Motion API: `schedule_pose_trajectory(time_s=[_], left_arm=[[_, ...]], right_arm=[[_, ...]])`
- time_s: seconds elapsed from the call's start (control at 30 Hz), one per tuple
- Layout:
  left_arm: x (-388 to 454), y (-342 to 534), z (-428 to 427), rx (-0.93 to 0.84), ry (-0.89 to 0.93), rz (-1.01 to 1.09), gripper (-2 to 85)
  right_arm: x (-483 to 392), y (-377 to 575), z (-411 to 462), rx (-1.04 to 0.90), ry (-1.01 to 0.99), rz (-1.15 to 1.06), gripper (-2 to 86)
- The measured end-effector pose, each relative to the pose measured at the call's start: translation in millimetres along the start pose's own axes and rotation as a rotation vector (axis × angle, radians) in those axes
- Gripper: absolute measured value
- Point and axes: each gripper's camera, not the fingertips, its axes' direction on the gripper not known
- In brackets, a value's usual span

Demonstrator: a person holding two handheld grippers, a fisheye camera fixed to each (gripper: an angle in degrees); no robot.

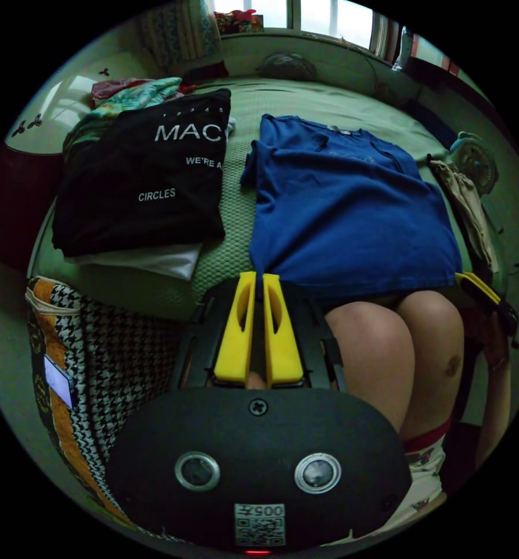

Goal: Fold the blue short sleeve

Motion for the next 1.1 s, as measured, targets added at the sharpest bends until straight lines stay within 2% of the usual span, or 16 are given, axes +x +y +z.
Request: schedule_pose_trajectory(time_s=[0.13,0.27,0.4,0.5,0.63,0.8,0.87,1.1], left_arm=[[-6.4,7.0,-24.8,0.014,0.005,-0.003,2.9],[-9.6,11.0,-42.4,0.014,-0.003,0.004,3.0],[-14.2,16.0,-62.5,0.016,-0.012,0.002,2.9],[-18.7,19.4,-76.6,0.016,-0.017,0.009,2.8],[-24.9,23.0,-93.6,0.012,-0.005,-0.001,2.8],[-29.8,26.5,-114.3,0.011,-0.014,0.011,2.7],[-33.7,27.9,-123.8,0.013,-0.003,0.010,2.6],[-50.8,35.7,-188.7,0.098,0.031,0.037,2.1]], right_arm=[[-0.2,8.9,-23.9,0.071,0.054,0.001,10.2],[9.4,13.3,-20.4,-0.001,0.052,0.021,10.7],[17.0,17.7,-35.6,0.041,0.076,0.053,10.9],[29.6,20.5,-43.4,0.022,0.012,0.086,10.8],[26.2,27.4,-51.5,0.009,0.018,0.043,10.2],[15.2,32.7,-62.2,-0.008,0.031,0.010,5.5],[17.5,33.4,-71.5,-0.013,0.002,0.026,0.6],[27.6,38.3,-143.8,0.060,-0.028,0.009,-1.3]])
